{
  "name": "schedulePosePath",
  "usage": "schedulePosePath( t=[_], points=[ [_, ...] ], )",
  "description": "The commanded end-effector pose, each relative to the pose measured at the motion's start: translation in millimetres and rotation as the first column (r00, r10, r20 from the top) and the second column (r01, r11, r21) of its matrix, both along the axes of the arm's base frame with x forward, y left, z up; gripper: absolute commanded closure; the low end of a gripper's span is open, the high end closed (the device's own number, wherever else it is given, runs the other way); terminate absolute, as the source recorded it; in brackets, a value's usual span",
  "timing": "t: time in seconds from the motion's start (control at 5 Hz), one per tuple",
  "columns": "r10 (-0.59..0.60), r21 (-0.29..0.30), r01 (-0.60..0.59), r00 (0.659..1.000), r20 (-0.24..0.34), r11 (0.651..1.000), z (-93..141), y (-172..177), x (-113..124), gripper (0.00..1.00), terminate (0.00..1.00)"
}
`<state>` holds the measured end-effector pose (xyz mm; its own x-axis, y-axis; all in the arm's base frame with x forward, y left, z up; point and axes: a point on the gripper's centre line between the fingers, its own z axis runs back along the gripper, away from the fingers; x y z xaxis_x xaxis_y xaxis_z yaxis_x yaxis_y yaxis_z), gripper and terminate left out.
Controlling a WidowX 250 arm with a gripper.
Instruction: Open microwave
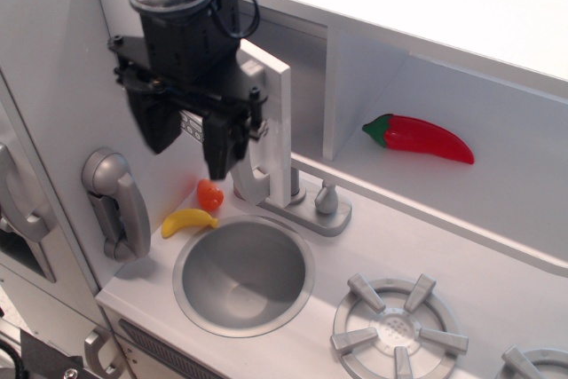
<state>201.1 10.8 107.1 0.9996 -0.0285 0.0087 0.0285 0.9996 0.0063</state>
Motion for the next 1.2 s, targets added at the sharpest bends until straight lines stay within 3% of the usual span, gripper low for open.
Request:
schedulePosePath(
  t=[0.0, 0.4, 0.6, 0.8, 1.0],
  points=[
    [-0.067, -0.079, 0.066, 0.998, -0.008, 0.995, 12.1, -56.0, 0.0, 0.00, 0.00],
    [0.008, -0.142, -0.007, 1.000, 0.008, 0.990, 14.1, -88.1, 54.1, 0.00, 0.00],
    [0.082, -0.181, -0.069, 0.994, 0.066, 0.981, 28.2, -79.2, 96.5, 0.00, 0.00],
    [0.106, -0.173, -0.093, 0.992, 0.069, 0.980, 31.1, -61.6, 113.5, 0.00, 0.00],
    [0.116, -0.160, -0.105, 0.991, 0.060, 0.982, 24.4, -36.2, 111.9, 0.00, 0.00]
  ],
)
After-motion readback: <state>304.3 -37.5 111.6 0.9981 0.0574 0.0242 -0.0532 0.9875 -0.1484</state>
